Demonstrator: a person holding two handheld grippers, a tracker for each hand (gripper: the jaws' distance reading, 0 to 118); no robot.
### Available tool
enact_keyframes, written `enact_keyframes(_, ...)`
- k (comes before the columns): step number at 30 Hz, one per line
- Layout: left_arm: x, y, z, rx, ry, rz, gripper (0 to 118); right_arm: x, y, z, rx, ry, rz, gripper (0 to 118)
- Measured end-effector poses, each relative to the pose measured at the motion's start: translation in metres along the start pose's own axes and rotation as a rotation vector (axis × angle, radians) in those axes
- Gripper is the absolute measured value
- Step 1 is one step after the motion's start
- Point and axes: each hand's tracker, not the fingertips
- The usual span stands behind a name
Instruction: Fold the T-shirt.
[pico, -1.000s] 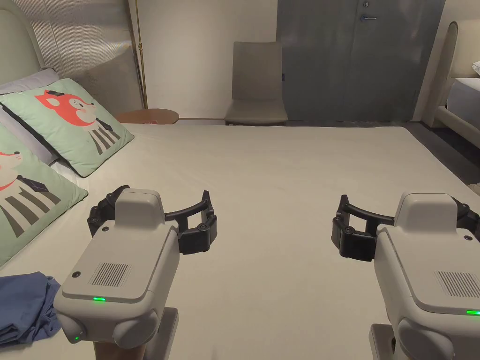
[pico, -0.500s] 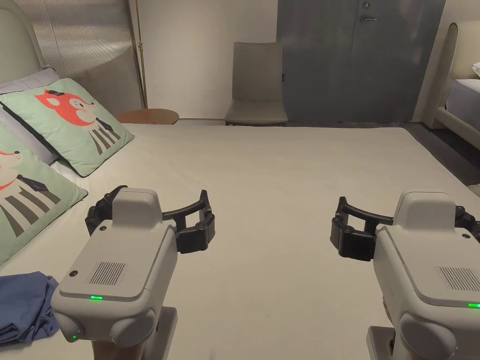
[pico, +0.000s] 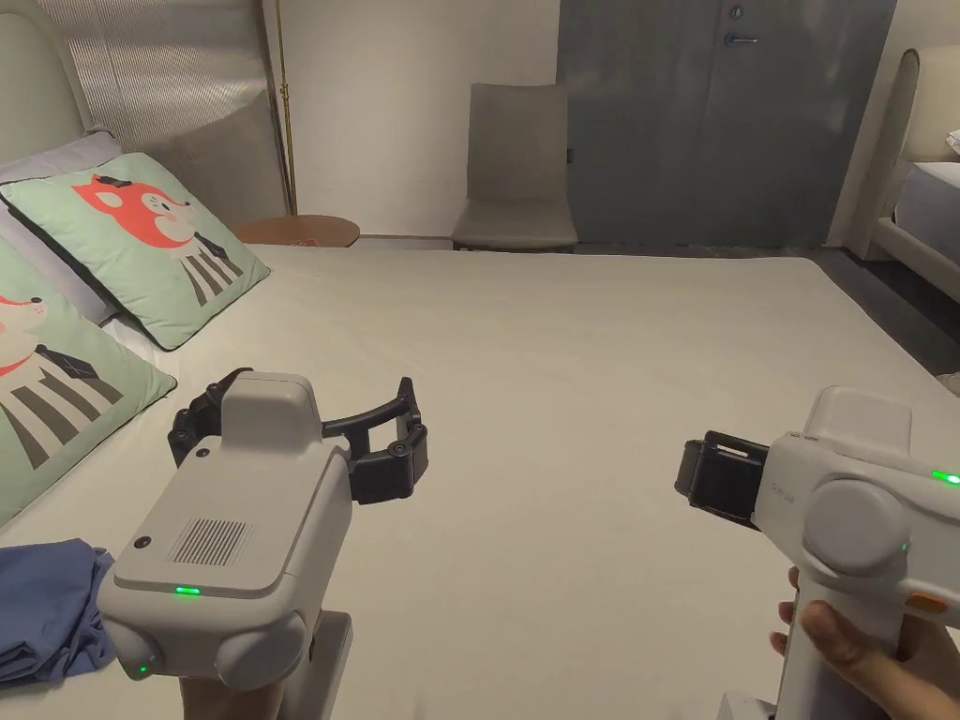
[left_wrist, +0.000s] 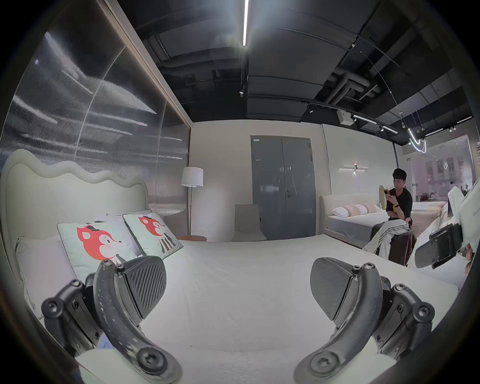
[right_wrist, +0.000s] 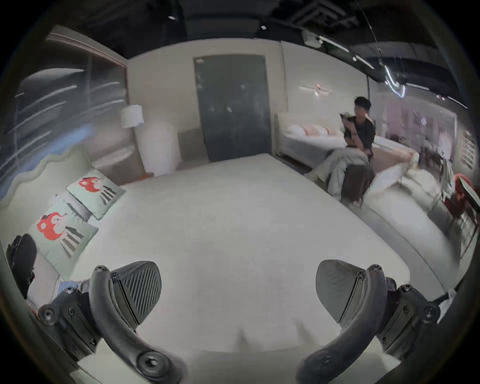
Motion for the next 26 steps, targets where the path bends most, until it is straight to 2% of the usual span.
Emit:
enact_keyframes(8,0.001,0.000,-0.002,0.001,-0.001,0.004,111,-0.008,0.000,0.015,0.024,0.015,0.062,117)
enact_keyframes(17,0.001,0.000,-0.003,0.004,0.001,0.000,111,-0.010,-0.004,0.014,0.075,0.019,0.078,118)
enact_keyframes(19,0.000,0.000,-0.003,0.003,-0.001,0.003,111,-0.012,-0.005,0.014,0.074,0.020,0.104,118)
enact_keyframes(26,0.002,0.002,-0.001,0.007,-0.003,0.002,111,-0.015,-0.009,0.015,0.112,0.042,0.098,118)
